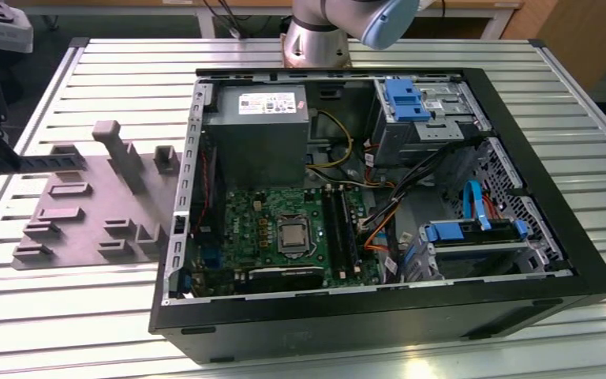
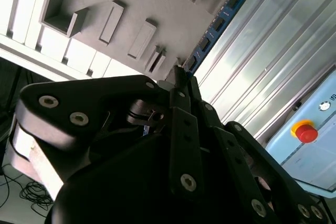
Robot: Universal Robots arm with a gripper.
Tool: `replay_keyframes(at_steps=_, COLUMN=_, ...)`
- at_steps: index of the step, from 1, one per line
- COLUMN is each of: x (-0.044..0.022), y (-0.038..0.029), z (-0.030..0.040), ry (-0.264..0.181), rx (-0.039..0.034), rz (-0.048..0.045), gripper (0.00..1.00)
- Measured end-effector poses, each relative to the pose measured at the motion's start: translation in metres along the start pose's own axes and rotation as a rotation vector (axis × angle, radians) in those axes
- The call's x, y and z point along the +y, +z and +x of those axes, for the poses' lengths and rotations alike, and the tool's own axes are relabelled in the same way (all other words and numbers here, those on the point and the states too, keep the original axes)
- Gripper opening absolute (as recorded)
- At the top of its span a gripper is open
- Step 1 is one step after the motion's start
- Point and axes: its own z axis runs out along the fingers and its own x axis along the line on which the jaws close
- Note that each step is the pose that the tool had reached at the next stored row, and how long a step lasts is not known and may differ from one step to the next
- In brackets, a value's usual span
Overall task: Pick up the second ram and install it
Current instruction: 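Pick up the second ram and move it above second insertion slot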
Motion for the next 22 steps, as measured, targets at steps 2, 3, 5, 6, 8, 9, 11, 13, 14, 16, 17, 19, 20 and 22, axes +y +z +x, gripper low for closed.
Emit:
replay_keyframes(at_steps=2, x=0.0000, y=-0.0021, z=0.0000, ry=0.000, rx=0.0000, rz=0.0001, gripper=0.14)
replay_keyframes(at_steps=3, x=0.0000, y=-0.0031, z=0.0000, ry=0.000, rx=-0.0001, rz=0.0001, gripper=0.14)
replay_keyframes(at_steps=5, x=-0.0001, y=-0.0053, z=0.0000, ry=0.000, rx=0.0000, rz=0.0000, gripper=0.14)
replay_keyframes(at_steps=6, x=-0.0001, y=-0.0064, z=0.0000, ry=0.000, rx=0.0000, rz=-0.0001, gripper=0.14)
replay_keyframes(at_steps=8, x=-0.0001, y=-0.0085, z=0.0000, ry=0.000, rx=0.0000, rz=0.0000, gripper=0.14)
replay_keyframes(at_steps=9, x=-0.0002, y=-0.0096, z=0.0000, ry=0.000, rx=0.0000, rz=0.0000, gripper=0.14)
replay_keyframes(at_steps=11, x=-0.0002, y=-0.0121, z=0.0000, ry=0.000, rx=0.0000, rz=0.0000, gripper=0.14)
replay_keyframes(at_steps=13, x=-0.0002, y=-0.0144, z=0.0000, ry=0.000, rx=0.0000, rz=0.0000, gripper=0.14)
replay_keyframes(at_steps=14, x=-0.0003, y=-0.0159, z=0.0000, ry=0.000, rx=0.0000, rz=0.0000, gripper=0.14)
replay_keyframes(at_steps=16, x=-0.0003, y=-0.0187, z=0.0001, ry=0.000, rx=0.0000, rz=0.0000, gripper=0.14)
replay_keyframes(at_steps=17, x=-0.0003, y=-0.0205, z=0.0000, ry=0.000, rx=0.0000, rz=0.0000, gripper=0.14)
replay_keyframes(at_steps=19, x=-0.0004, y=-0.0244, z=0.0001, ry=0.000, rx=0.0000, rz=0.0000, gripper=0.14)
replay_keyframes(at_steps=20, x=-0.0004, y=-0.0267, z=0.0001, ry=0.000, rx=0.0000, rz=0.0000, gripper=0.14)
replay_keyframes(at_steps=22, x=-0.0005, y=-0.0317, z=0.0001, ry=0.001, rx=0.0000, rz=0.0000, gripper=0.14)
